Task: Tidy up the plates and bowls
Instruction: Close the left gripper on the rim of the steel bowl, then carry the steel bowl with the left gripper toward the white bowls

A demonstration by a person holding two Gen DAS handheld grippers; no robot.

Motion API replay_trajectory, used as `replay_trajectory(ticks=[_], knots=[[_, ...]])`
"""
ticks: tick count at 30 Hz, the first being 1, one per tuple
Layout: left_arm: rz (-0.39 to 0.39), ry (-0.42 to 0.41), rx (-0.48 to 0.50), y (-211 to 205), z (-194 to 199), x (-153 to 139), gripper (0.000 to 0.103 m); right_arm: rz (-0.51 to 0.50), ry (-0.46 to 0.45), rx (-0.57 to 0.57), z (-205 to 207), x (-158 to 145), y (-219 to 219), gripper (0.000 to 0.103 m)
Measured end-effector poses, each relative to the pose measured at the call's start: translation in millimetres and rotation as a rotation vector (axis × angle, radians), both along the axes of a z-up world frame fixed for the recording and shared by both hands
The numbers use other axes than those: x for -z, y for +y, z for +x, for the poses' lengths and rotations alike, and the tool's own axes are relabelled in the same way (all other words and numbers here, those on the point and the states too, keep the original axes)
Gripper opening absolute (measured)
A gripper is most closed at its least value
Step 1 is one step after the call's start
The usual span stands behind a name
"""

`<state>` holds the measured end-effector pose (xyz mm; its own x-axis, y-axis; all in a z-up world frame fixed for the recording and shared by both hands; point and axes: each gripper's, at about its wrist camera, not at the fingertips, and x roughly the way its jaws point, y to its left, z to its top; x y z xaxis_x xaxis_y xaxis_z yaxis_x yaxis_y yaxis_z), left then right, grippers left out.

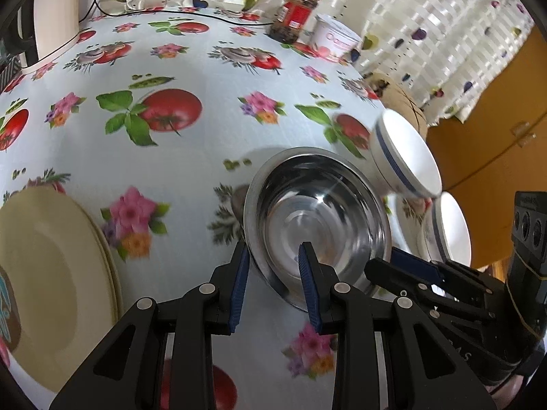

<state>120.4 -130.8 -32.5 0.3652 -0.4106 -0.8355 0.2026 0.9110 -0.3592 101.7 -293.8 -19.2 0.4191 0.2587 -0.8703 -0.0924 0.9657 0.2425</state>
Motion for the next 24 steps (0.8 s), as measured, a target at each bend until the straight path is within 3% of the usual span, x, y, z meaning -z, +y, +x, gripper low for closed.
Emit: replay_trajectory(ticks=[14, 19, 24], knots=[[0.041, -0.037, 0.029, -13.3, -30.2, -4.9, 0.031, -0.010, -0.011, -0.002, -32.9, 0.6, -13.1, 0.029], [0.062, -0.070, 0.017, -12.4, -35.2, -10.5, 0.031, -0.019, -0.026, -0.003, -38.7, -3.4, -15.8, 0.038], [0.074, -0.101, 0.003, -8.0, -39.2, -18.6, 0.031, -0.034, -0.040, -0.002, -42.6, -8.5, -16.8, 0.038]])
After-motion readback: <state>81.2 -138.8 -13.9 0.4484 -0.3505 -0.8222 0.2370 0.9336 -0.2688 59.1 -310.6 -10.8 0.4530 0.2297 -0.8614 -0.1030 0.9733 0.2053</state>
